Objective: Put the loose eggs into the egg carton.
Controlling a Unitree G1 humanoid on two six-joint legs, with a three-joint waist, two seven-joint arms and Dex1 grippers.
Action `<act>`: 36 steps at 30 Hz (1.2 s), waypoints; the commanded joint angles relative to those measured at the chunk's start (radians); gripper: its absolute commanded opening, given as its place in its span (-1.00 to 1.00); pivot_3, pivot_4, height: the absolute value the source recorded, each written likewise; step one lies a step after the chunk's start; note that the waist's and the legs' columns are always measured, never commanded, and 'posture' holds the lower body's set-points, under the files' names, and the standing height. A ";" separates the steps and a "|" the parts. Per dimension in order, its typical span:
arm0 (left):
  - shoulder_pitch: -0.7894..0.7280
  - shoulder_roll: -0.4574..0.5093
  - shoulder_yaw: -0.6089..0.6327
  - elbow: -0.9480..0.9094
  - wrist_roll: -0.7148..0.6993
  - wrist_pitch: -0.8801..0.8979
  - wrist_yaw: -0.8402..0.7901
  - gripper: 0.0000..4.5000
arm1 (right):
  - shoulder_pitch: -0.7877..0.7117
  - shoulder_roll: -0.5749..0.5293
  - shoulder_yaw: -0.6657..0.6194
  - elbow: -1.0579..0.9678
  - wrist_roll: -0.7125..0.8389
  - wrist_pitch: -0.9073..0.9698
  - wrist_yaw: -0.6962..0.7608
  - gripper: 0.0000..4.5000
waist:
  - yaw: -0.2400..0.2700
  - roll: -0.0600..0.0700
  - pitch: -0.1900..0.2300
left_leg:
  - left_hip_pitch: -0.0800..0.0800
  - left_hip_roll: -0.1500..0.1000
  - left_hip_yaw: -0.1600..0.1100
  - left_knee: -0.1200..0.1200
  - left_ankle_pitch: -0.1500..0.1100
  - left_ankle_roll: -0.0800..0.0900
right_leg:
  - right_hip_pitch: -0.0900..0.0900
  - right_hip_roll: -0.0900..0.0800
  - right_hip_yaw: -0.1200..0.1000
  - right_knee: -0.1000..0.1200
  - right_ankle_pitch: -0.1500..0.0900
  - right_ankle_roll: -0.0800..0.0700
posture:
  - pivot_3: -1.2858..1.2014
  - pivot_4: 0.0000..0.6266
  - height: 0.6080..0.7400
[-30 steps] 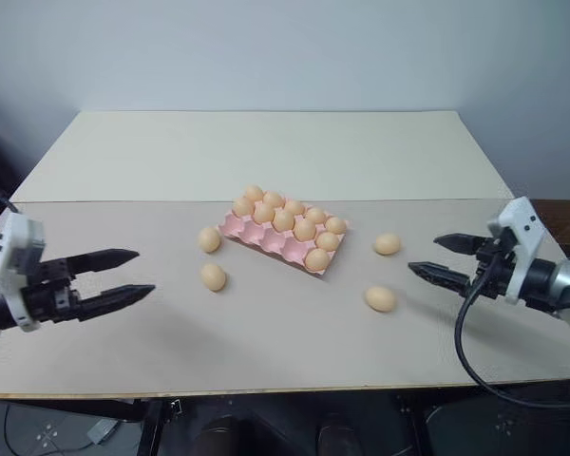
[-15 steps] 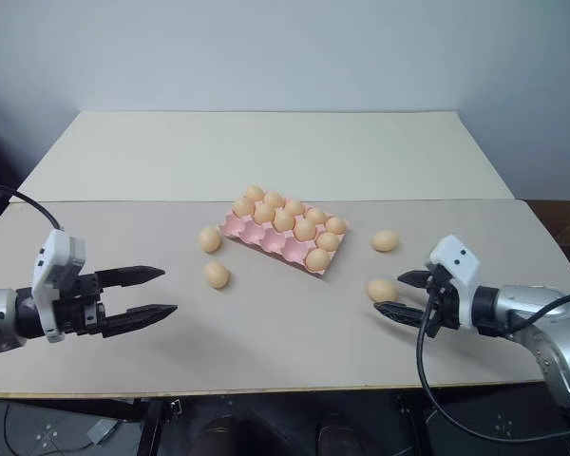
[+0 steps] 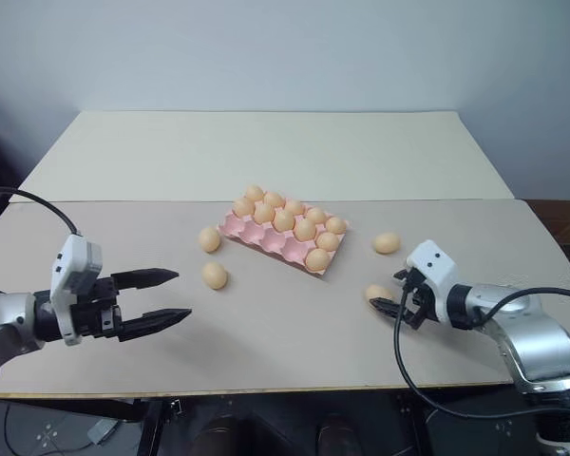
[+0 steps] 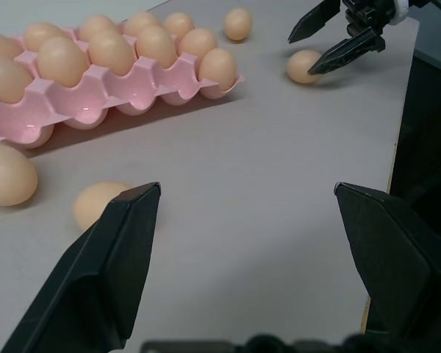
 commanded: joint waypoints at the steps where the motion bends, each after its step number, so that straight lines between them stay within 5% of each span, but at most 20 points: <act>1: -0.004 -0.003 0.005 -0.024 -0.009 -0.014 0.005 0.83 | -0.016 0.000 -0.010 -0.004 -0.015 -0.029 0.004 1.00 | 0.000 0.000 0.000 | 0.000 0.000 0.000 0.000 0.000 0.000 | 0.000 0.000 0.000 0.000 0.000 0.000 | 0.03 -0.52 1.00; 23: -0.017 -0.006 0.010 -0.013 -0.014 -0.012 0.019 0.83 | -0.021 0.051 0.024 0.056 -0.084 -0.035 -0.014 1.00 | 0.000 0.000 0.000 | 0.000 0.000 0.000 0.000 0.000 0.000 | 0.000 0.000 0.000 0.000 0.000 0.000 | 0.03 -0.52 1.00; 27: -0.018 -0.009 0.010 -0.014 -0.014 -0.013 0.025 0.85 | -0.028 0.061 0.025 0.074 -0.100 -0.047 -0.019 0.61 | -0.001 0.000 0.000 | 0.000 0.000 0.000 0.000 0.000 0.000 | 0.000 0.000 0.000 0.000 0.000 0.000 | 0.03 -0.52 1.00; 32: -0.020 -0.012 0.009 -0.014 -0.015 -0.013 0.030 0.85 | -0.039 0.069 0.023 0.085 -0.108 -0.062 -0.026 -0.12 | 0.000 0.000 0.000 | 0.000 0.000 0.000 0.000 0.000 0.000 | 0.000 0.000 0.000 0.000 0.000 0.000 | 0.03 -0.52 1.00; 36: -0.019 -0.012 0.012 -0.012 -0.015 -0.014 0.033 0.85 | -0.045 0.061 0.001 0.039 -0.079 -0.055 0.007 -0.20 | 0.000 0.000 0.000 | 0.000 0.000 0.000 0.000 0.000 0.000 | 0.000 0.000 0.000 0.000 0.000 0.000 | 0.03 -0.52 1.00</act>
